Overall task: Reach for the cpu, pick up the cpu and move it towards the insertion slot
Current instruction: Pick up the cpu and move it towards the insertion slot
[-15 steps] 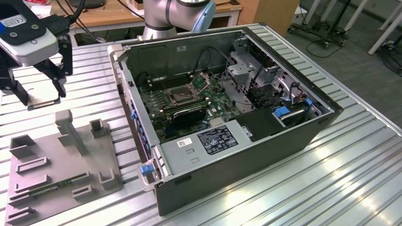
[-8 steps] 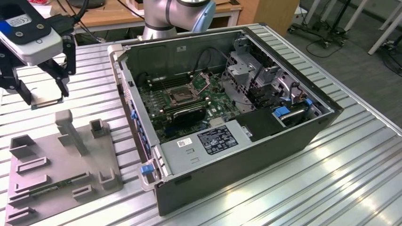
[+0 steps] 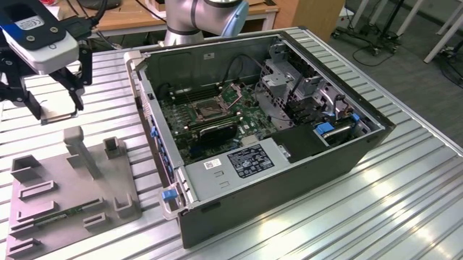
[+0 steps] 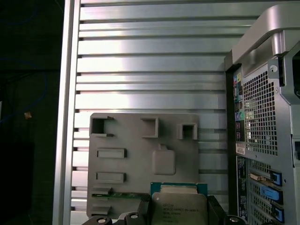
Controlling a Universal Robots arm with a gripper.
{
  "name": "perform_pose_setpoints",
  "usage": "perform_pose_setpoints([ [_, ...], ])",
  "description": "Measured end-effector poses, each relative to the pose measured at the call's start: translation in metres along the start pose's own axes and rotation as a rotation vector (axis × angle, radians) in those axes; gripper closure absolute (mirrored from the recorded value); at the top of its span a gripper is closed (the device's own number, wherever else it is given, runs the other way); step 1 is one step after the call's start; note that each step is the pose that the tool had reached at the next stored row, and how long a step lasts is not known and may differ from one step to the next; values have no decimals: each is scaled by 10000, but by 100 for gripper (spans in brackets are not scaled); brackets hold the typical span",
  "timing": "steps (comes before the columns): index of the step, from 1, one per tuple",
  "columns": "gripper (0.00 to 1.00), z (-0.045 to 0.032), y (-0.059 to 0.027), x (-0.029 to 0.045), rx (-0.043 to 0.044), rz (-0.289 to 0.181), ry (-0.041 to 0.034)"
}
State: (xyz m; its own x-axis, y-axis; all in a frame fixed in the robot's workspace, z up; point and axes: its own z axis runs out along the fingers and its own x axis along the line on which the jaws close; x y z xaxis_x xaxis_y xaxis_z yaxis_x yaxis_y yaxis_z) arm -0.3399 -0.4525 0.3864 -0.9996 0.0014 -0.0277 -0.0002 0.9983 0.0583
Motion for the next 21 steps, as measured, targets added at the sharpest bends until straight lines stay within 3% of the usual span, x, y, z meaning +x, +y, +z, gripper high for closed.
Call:
perform_pose_setpoints([
  [21,45,3,0,-131,0,0,0],
])
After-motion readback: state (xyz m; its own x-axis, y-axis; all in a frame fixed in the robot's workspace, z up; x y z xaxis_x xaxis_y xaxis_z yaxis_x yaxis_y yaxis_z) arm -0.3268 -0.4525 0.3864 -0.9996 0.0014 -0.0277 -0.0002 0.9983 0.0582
